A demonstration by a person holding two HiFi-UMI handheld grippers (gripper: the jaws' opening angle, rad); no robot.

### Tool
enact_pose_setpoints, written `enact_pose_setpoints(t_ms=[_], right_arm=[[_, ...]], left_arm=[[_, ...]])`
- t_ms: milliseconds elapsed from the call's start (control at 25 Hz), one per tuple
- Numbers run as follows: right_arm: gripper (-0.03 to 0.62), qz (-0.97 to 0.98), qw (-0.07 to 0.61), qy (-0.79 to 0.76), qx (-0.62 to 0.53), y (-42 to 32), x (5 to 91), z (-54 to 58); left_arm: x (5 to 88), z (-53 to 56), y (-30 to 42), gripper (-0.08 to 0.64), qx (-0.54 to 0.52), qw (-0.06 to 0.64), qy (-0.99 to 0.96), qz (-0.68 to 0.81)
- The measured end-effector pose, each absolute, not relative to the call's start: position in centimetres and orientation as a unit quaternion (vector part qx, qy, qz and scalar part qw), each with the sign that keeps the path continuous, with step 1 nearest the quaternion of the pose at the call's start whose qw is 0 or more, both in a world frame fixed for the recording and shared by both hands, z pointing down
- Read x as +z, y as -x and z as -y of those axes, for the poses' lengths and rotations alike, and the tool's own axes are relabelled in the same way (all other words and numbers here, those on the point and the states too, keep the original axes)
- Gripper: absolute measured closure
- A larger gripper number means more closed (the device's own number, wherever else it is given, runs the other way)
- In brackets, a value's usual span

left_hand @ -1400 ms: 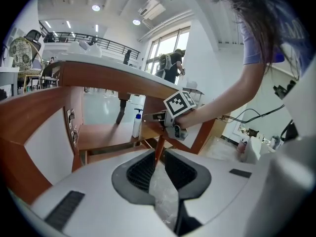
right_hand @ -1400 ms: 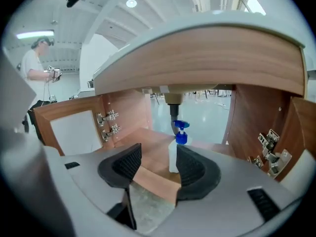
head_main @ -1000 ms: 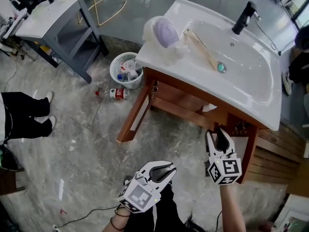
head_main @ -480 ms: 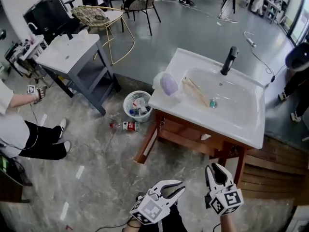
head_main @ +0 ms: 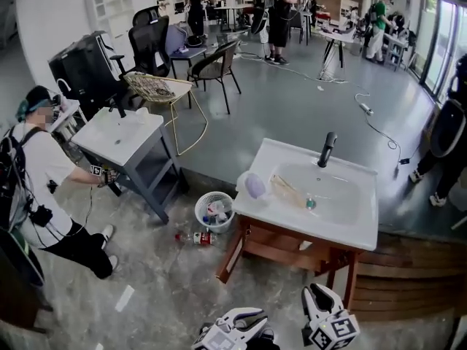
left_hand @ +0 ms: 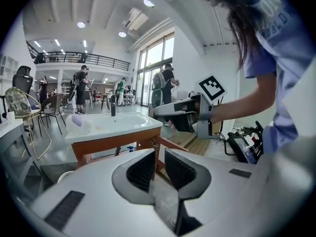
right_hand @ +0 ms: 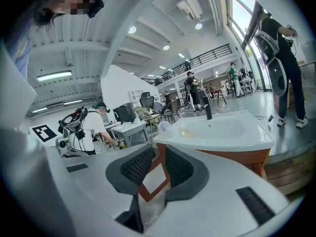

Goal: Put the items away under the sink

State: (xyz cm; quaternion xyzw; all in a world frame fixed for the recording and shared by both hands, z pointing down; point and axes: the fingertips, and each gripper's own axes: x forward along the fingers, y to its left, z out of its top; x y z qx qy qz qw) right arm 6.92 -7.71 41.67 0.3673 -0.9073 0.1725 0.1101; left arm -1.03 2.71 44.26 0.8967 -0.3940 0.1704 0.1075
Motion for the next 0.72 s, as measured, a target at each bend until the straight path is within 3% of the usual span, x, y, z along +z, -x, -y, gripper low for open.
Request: enact_pose_setpoints(t_ms=[720], right_arm=[[0.500,0.906,0.097,-0.379,0.163,-4.5,33.6,2.1]], left_arm=[[37.0,-3.2,3.9,0.492,0.114,0.093,-0.911,0.386]])
